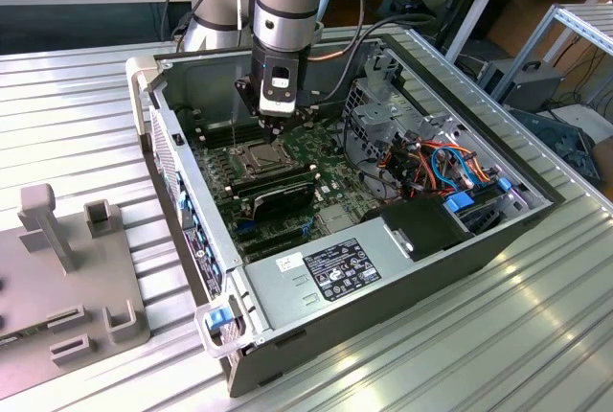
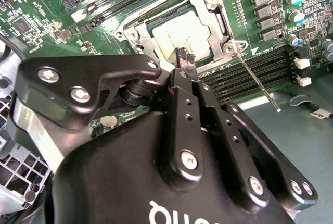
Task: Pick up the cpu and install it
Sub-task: 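Install the first cpu locking lever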
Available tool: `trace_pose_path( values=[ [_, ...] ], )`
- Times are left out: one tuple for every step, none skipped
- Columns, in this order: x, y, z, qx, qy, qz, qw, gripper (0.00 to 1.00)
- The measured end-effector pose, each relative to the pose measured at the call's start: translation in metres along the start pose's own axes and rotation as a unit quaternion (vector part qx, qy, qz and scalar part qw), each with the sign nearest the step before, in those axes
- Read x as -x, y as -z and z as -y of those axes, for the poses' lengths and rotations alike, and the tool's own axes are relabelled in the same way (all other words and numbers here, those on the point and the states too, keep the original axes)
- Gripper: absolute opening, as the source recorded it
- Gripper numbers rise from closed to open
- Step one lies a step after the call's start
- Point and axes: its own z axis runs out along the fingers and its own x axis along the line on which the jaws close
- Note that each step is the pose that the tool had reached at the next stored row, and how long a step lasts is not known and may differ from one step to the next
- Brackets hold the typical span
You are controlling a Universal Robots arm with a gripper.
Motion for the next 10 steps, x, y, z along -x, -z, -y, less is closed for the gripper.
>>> trace_pose_path(
  values=[
    [0.0000,0.0000,0.0000,0.0000,0.000,0.0000,1.00000,0.11],
    [0.0000,0.0000,0.0000,0.0000,0.000,0.0000,1.00000,0.11],
    [0.0000,0.0000,0.0000,0.0000,0.001,0.0000,1.00000,0.11],
    [0.0000,0.0000,0.0000,0.0001,0.003,-0.0001,0.99999,0.11],
    [0.0000,0.0000,0.0000,0.0003,0.007,-0.0001,0.99998,0.11],
    [0.0000,0.0000,0.0000,0.0005,0.014,-0.0002,0.99991,0.11],
    [0.0000,0.0000,0.0000,0.0008,0.021,-0.0004,0.99978,0.11],
    [0.0000,0.0000,0.0000,0.0010,0.028,-0.0005,0.99962,0.11],
    [0.0000,0.0000,0.0000,0.0015,0.042,-0.0008,0.99913,0.11],
    [0.0000,0.0000,0.0000,0.0017,0.048,-0.0009,0.99887,0.11]
  ],
)
